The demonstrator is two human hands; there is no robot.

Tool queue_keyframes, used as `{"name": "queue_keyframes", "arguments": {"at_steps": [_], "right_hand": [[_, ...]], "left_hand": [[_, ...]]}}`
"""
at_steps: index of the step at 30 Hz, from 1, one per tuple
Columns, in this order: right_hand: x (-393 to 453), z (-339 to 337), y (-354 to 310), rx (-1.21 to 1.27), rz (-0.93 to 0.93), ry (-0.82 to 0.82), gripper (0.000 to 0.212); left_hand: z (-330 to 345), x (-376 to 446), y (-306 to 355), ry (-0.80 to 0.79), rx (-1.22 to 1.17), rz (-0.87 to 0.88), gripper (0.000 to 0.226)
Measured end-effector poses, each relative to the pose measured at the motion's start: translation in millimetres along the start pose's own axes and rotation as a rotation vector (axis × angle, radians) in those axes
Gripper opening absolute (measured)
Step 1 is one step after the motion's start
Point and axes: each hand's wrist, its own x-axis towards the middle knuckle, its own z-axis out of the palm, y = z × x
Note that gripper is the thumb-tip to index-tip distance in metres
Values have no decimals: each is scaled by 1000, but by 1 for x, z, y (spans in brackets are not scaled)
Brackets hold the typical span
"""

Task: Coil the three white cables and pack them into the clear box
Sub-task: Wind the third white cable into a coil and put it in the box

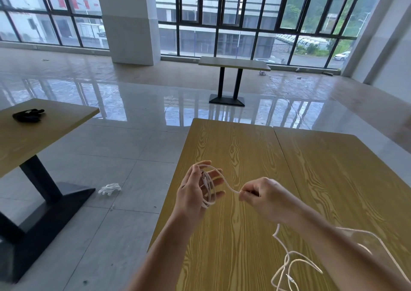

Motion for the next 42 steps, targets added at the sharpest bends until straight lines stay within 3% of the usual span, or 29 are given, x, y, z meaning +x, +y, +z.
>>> {"name": "queue_keyframes", "arguments": {"at_steps": [9, 13, 22, 26, 33, 42], "right_hand": [[-2, 20, -6, 44, 70, -97, 28], [-8, 20, -5, 84, 27, -117, 24], [-32, 5, 3, -83, -75, -253, 30], [-40, -8, -8, -130, -178, -253, 25], [-36, -26, -29, -93, -320, -140, 22], [-12, -27, -5, -180, -358, 308, 11]], "left_hand": [[5, 7, -6, -95, -389, -118, 32], [-3, 19, -5, 20, -482, -78, 27], [-50, 51, 10, 365, -400, 67, 25], [-59, 55, 5, 400, -203, 84, 26], [-40, 43, -6, 236, 71, 12, 31], [-24, 33, -4, 49, -36, -94, 34]]}}
